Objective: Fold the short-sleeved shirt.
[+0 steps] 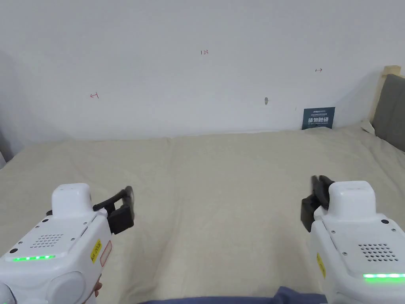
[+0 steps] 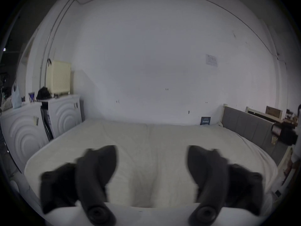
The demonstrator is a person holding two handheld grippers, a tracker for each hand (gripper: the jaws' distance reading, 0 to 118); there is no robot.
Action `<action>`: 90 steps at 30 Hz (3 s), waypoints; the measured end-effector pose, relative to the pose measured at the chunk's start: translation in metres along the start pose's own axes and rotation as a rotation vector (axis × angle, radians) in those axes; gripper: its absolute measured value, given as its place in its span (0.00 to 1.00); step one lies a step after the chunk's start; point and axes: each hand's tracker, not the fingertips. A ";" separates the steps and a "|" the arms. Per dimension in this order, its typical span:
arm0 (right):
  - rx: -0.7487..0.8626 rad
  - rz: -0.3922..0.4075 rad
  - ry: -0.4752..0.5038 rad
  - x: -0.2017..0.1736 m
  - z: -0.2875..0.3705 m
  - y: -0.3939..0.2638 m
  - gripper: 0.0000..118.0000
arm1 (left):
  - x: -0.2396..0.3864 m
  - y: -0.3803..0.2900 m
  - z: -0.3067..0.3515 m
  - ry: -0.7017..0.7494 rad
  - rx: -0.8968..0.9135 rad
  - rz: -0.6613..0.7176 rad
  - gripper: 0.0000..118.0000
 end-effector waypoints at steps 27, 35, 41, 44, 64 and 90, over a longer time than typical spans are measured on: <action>-0.043 0.072 0.005 -0.009 -0.010 -0.013 0.00 | -0.150 -0.078 -0.022 -0.421 -0.409 0.637 0.00; -0.069 0.096 0.035 -0.030 -0.020 -0.023 0.00 | -0.189 -0.134 -0.026 -0.414 -0.642 0.716 0.10; -0.116 0.116 0.067 -0.046 -0.026 -0.037 0.00 | -0.203 -0.182 -0.034 -0.305 -0.813 0.749 0.78; -0.140 0.128 0.073 -0.052 -0.030 -0.044 0.00 | -0.202 -0.201 -0.036 -0.257 -0.857 0.675 0.78; -0.228 0.134 0.089 -0.056 -0.044 -0.063 0.00 | -0.183 -0.244 -0.063 -0.237 -0.873 0.595 0.09; -0.177 0.055 0.066 -0.009 -0.022 -0.047 0.00 | -0.114 -0.132 -0.037 -0.207 -0.816 0.350 0.07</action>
